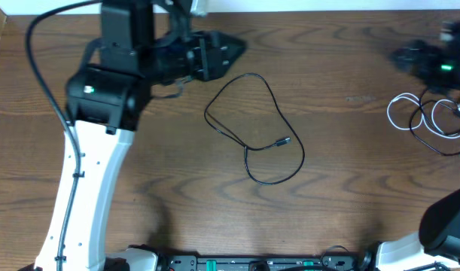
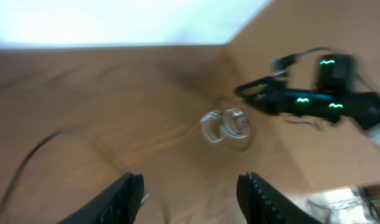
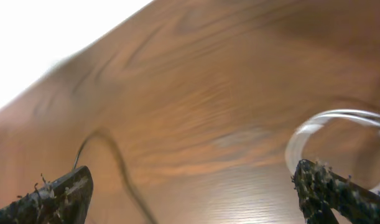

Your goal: Untangle cables

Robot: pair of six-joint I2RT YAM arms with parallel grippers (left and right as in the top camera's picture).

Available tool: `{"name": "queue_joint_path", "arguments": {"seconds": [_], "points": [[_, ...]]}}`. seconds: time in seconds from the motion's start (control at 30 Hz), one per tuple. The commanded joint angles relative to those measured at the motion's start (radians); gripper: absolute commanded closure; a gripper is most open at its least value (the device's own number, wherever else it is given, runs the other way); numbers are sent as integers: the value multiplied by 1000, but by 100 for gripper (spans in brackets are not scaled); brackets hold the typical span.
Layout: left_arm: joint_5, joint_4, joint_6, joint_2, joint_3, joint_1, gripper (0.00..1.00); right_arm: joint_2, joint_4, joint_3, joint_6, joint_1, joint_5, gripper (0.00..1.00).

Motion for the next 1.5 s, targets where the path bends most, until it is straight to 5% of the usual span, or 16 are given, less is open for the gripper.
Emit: {"name": "queue_joint_path", "arguments": {"seconds": [0.0,0.4,0.73,1.47], "points": [[-154,-108,40,4,16,85,46,-14,-27,15,-121,153,-8,1],[-211,-205,39,4,13,315,42,51,-152,6,-254,580,106,1],[-211,-217,39,4,5,355,39,227,-143,2,-127,888,285,12],[-211,-229,39,4,5,355,38,428,-90,2,62,1101,549,44]]}}
